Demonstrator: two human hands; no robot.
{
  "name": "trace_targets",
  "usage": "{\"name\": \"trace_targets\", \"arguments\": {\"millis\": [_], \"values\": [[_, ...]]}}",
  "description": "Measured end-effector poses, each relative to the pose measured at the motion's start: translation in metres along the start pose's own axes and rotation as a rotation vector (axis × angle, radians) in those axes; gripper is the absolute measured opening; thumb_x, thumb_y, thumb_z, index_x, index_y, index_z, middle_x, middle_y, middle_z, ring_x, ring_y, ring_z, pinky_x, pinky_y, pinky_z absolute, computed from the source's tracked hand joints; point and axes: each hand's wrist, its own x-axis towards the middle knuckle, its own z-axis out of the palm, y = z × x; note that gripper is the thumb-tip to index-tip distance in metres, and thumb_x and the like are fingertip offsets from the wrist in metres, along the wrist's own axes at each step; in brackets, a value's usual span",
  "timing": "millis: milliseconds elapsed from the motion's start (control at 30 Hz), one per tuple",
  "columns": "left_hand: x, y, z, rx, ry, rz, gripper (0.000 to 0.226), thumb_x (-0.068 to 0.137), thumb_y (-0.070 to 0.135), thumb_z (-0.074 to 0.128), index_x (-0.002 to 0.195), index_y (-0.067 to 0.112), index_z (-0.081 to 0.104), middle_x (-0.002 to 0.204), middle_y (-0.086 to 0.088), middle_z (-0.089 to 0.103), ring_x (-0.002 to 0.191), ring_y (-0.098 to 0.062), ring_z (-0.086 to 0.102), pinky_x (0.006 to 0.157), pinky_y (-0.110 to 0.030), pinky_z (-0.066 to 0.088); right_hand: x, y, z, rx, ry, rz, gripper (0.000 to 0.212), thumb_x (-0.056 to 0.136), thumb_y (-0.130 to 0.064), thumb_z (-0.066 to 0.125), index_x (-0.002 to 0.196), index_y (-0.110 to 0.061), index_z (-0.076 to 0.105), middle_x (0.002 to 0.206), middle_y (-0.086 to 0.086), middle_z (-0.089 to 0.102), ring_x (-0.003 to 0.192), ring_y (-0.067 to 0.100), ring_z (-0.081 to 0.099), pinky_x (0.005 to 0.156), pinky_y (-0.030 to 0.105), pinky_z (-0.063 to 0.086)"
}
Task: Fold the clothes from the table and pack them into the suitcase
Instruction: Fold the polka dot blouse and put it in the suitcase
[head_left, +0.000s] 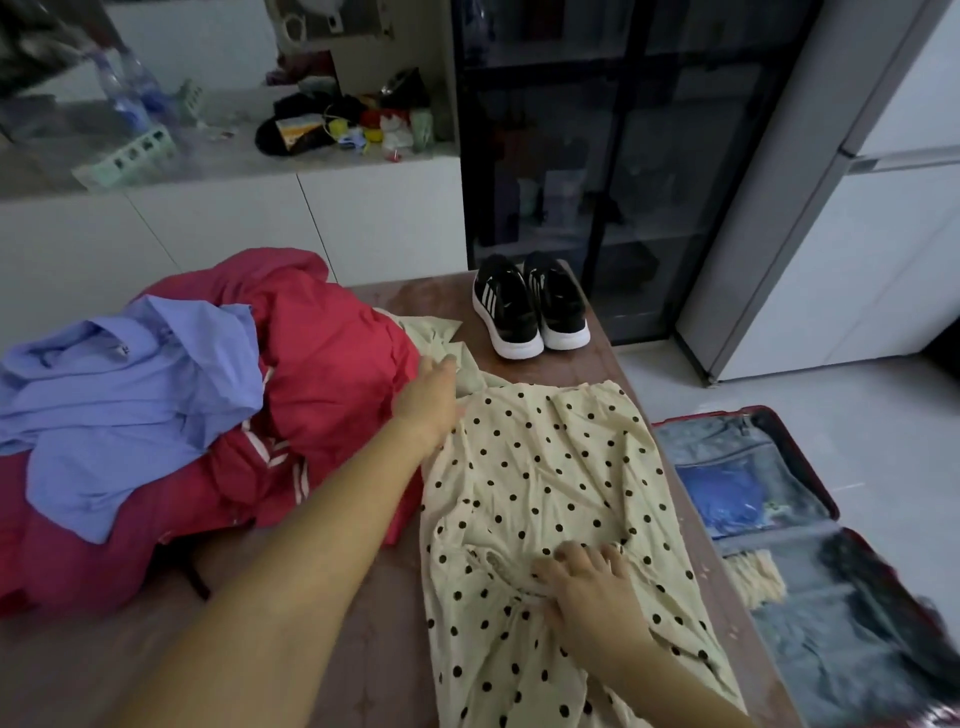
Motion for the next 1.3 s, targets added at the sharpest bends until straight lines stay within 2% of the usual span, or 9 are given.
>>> {"name": "trace_targets", "arguments": {"millis": [267, 400, 567, 833, 933, 1033, 1167, 1233, 1300], "values": [[-0.023, 0.011, 0.076, 0.175, -0.316, 0.012, 0.061, 0.09, 0.055, 0.044, 0.143, 0.028, 0.034, 0.154, 0.001, 0.026, 0.137, -0.028, 0.029, 0.11, -0.047, 0.028, 0.003, 0.047, -0.021, 0.17, -0.07, -0.062, 0.034, 0.085, -0.057, 0.044, 0.114, -0.045, 0.055, 0.128, -0.013, 0.055, 0.12, 0.01, 0.053, 0.115, 0.043, 0.021], [-0.01, 0.032, 0.061, 0.187, -0.031, 0.008, 0.04, 0.092, 0.041, 0.045, 0.127, 0.023, 0.051, 0.143, 0.0, 0.042, 0.13, -0.026, 0.038, 0.103, -0.042, 0.033, 0.037, 0.101, -0.038, 0.284, -0.049, 0.21, 0.033, 0.092, -0.046, 0.047, 0.122, -0.036, 0.057, 0.134, -0.014, 0.048, 0.122, 0.008, 0.048, 0.116, 0.046, 0.019], [-0.032, 0.099, 0.068, -0.148, -0.203, 0.073, 0.024, 0.093, 0.035, 0.05, 0.106, 0.018, 0.061, 0.111, 0.001, 0.058, 0.105, -0.02, 0.056, 0.087, -0.036, 0.048, 0.108, 0.155, -0.046, 0.31, -0.07, 0.445, 0.036, 0.094, -0.041, 0.05, 0.127, -0.027, 0.054, 0.127, 0.003, 0.054, 0.108, 0.025, 0.057, 0.102, 0.044, 0.034], [-0.121, 0.154, 0.096, -0.278, -0.47, 0.019, 0.039, 0.081, 0.061, 0.053, 0.088, 0.023, 0.053, 0.078, 0.011, 0.054, 0.076, -0.011, 0.052, 0.072, -0.031, 0.043, 0.212, 0.164, -0.05, 0.075, -0.19, 0.134, 0.041, 0.098, -0.027, 0.039, 0.139, -0.025, 0.039, 0.138, 0.003, 0.048, 0.132, 0.026, 0.036, 0.115, 0.047, 0.008], [-0.139, 0.144, 0.101, -0.254, -0.455, 0.02, 0.022, 0.085, 0.047, 0.055, 0.084, 0.025, 0.053, 0.074, 0.011, 0.047, 0.077, -0.012, 0.049, 0.069, -0.027, 0.035, 0.234, 0.164, -0.051, -0.032, -0.382, 0.088, 0.026, 0.094, -0.04, 0.045, 0.113, -0.028, 0.056, 0.109, -0.004, 0.062, 0.122, 0.021, 0.046, 0.115, 0.05, -0.002], [-0.15, 0.13, 0.101, -0.304, -0.349, -0.032, 0.028, 0.086, 0.034, 0.054, 0.066, 0.017, 0.046, 0.067, 0.003, 0.049, 0.071, -0.015, 0.05, 0.065, -0.023, 0.039, 0.246, 0.161, -0.062, 0.063, -0.234, 0.103, 0.023, 0.09, -0.036, 0.045, 0.074, -0.023, 0.056, 0.069, -0.007, 0.053, 0.083, 0.016, 0.053, 0.112, 0.046, 0.019], [-0.16, 0.115, 0.103, -0.231, -0.241, -0.074, 0.019, 0.086, 0.031, 0.05, 0.069, 0.02, 0.05, 0.075, 0.009, 0.045, 0.086, -0.013, 0.047, 0.077, -0.025, 0.04, 0.254, 0.14, -0.061, 0.557, -0.079, 0.204, 0.03, 0.087, -0.032, 0.049, 0.059, -0.023, 0.052, 0.062, -0.004, 0.051, 0.067, 0.019, 0.05, 0.068, 0.03, 0.039], [-0.165, 0.11, 0.106, -0.254, -0.205, -0.067, 0.025, 0.087, 0.037, 0.048, 0.106, 0.027, 0.059, 0.103, 0.011, 0.051, 0.105, -0.011, 0.045, 0.092, -0.023, 0.038, 0.248, 0.12, -0.046, 0.431, -0.311, 0.117, 0.018, 0.088, -0.044, 0.046, 0.087, -0.039, 0.063, 0.088, -0.005, 0.063, 0.093, 0.024, 0.057, 0.09, 0.043, 0.042], [-0.17, 0.108, 0.103, -0.293, -0.163, -0.04, 0.041, 0.086, 0.039, 0.049, 0.125, 0.028, 0.05, 0.122, 0.012, 0.046, 0.117, -0.008, 0.039, 0.101, -0.022, 0.032, 0.235, 0.107, -0.027, 0.137, -0.427, 0.077, 0.054, 0.088, -0.057, 0.043, 0.138, -0.034, 0.039, 0.14, 0.004, 0.046, 0.132, 0.031, 0.037, 0.111, 0.053, 0.017]]}}
